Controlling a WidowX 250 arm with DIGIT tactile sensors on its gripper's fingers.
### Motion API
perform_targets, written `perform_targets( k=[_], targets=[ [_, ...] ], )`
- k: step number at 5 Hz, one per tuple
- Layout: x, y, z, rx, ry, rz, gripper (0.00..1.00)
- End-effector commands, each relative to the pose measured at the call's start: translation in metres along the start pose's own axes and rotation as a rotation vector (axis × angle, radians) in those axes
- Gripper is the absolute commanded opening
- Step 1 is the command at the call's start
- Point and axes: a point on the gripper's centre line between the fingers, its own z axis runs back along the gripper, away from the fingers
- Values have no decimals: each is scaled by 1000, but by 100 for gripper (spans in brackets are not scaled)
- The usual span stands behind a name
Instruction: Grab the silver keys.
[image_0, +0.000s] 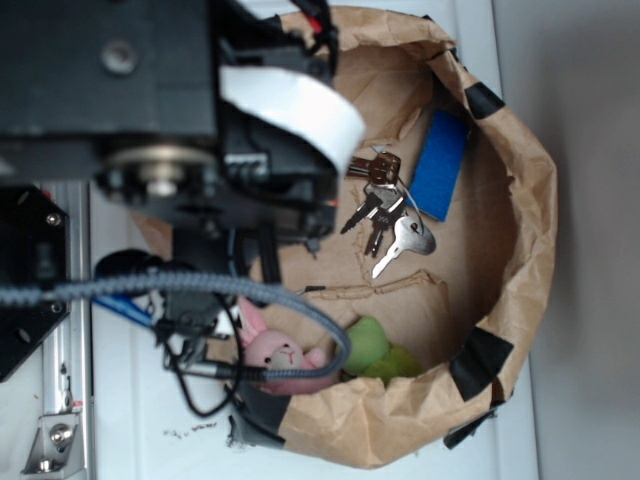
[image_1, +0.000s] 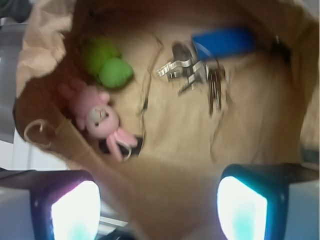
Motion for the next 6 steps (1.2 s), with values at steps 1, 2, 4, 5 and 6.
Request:
perform_targets(
  k=[1, 2, 4, 5, 6],
  targets=[
    [21, 21, 9, 67, -122, 66, 100],
    [21, 21, 9, 67, -122, 66, 100],
    [21, 21, 9, 67, -122, 66, 100],
    [36, 26, -1, 46, -131, -183, 100],
    [46, 27, -9, -29, -156, -378, 100]
  ],
)
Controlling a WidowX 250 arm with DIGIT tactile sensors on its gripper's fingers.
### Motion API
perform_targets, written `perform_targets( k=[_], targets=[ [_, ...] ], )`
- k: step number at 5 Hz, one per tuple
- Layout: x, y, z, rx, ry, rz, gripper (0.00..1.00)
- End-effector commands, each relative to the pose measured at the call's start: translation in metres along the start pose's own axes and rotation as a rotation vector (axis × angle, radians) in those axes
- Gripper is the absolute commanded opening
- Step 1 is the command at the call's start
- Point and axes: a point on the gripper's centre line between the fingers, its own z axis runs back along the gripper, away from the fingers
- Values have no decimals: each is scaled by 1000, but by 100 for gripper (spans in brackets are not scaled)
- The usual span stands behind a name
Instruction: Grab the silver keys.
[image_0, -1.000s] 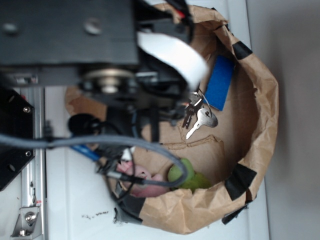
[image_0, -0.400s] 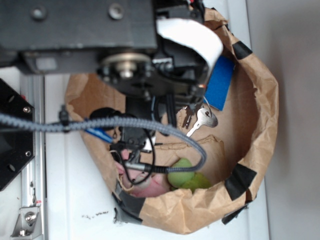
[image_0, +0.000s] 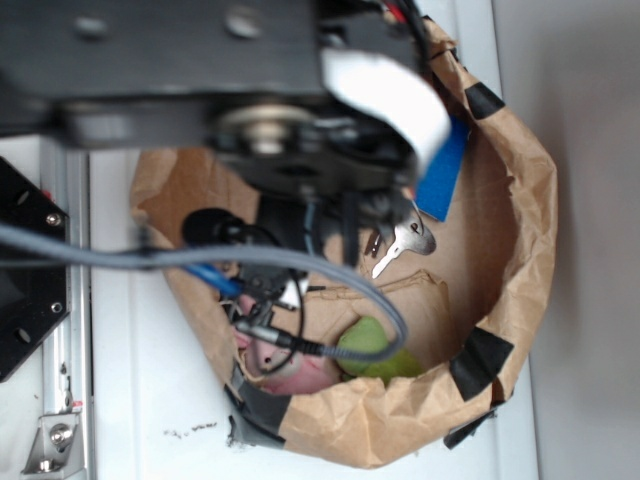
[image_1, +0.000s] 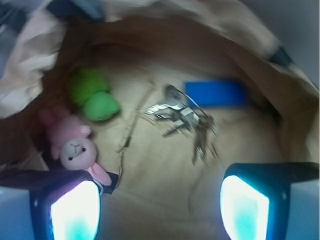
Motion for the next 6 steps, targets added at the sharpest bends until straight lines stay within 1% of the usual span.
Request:
perform_targets(
  k=[1, 2, 3, 4, 6],
  targets=[
    [22, 13, -8, -78, -92, -291, 100],
    [24, 23, -28, -75, -84, -340, 100],
    [25, 34, -47, -82, -50, -336, 100],
    [26, 39, -52, -64, -45, -346, 100],
    [26, 49, -46, -46, -78, -357, 100]
  ],
)
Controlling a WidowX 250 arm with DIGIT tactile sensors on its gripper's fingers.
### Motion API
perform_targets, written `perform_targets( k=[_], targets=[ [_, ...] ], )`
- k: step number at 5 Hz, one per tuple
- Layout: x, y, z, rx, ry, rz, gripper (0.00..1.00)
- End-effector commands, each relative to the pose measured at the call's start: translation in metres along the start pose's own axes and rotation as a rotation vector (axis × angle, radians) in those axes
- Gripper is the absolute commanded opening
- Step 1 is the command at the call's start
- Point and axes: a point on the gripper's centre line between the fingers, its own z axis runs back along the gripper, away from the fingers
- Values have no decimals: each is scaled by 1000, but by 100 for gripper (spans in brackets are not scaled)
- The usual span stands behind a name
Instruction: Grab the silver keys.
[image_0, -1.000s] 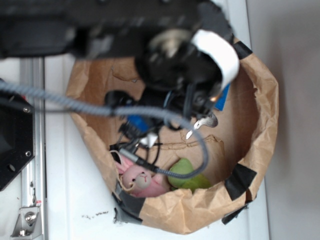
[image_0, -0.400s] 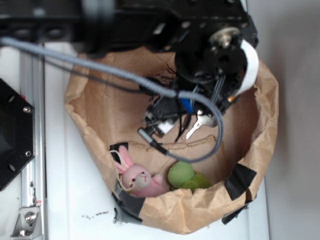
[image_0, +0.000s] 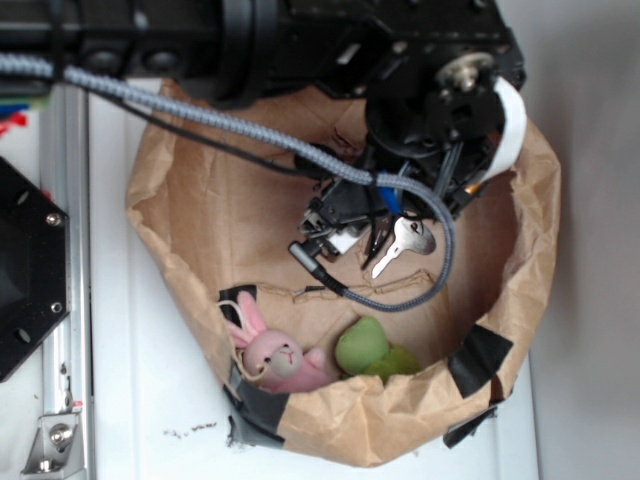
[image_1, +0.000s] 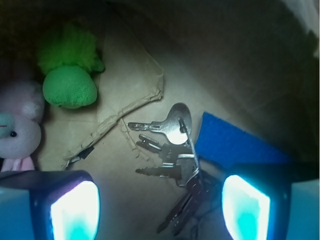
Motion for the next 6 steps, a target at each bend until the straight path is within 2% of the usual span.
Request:
perform_targets(
  k=[1, 2, 3, 6],
  targets=[
    [0, 15, 20, 71, -43, 4, 100],
    [6, 15, 19, 50, -114, -27, 100],
    [13, 11, 7, 60, -114, -53, 100],
    [19, 2, -18, 58, -54, -93, 100]
  ],
)
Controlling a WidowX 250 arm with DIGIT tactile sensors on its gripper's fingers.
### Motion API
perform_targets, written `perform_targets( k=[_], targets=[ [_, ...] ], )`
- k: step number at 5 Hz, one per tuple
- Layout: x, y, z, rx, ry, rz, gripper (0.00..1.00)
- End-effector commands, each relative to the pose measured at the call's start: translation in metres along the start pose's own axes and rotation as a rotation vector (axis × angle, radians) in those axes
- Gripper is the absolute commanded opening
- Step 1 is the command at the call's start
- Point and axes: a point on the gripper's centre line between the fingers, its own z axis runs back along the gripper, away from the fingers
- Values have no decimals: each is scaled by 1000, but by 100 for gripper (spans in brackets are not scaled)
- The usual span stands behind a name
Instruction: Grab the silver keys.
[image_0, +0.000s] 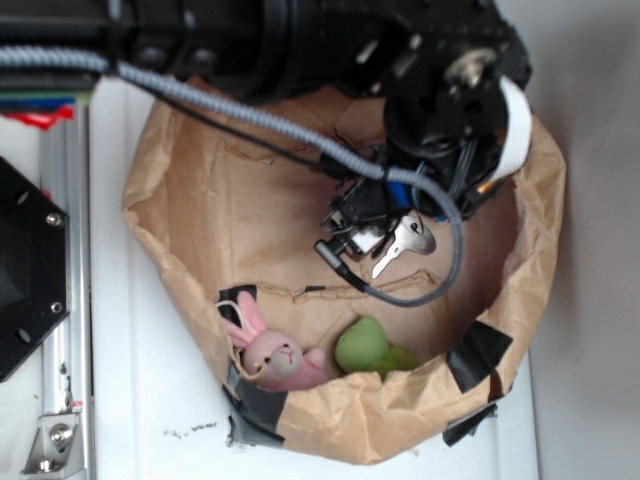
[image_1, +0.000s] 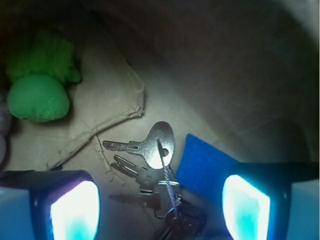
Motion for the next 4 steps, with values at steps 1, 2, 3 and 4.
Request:
perform_targets(
  k=[1, 2, 3, 4],
  targets=[
    [8, -9, 0, 33, 9, -54, 100],
    [5, -10, -3, 60, 13, -41, 0],
    [7, -8, -3, 45, 11, -29, 0],
    [5, -8, -4, 49, 10, -24, 0]
  ],
)
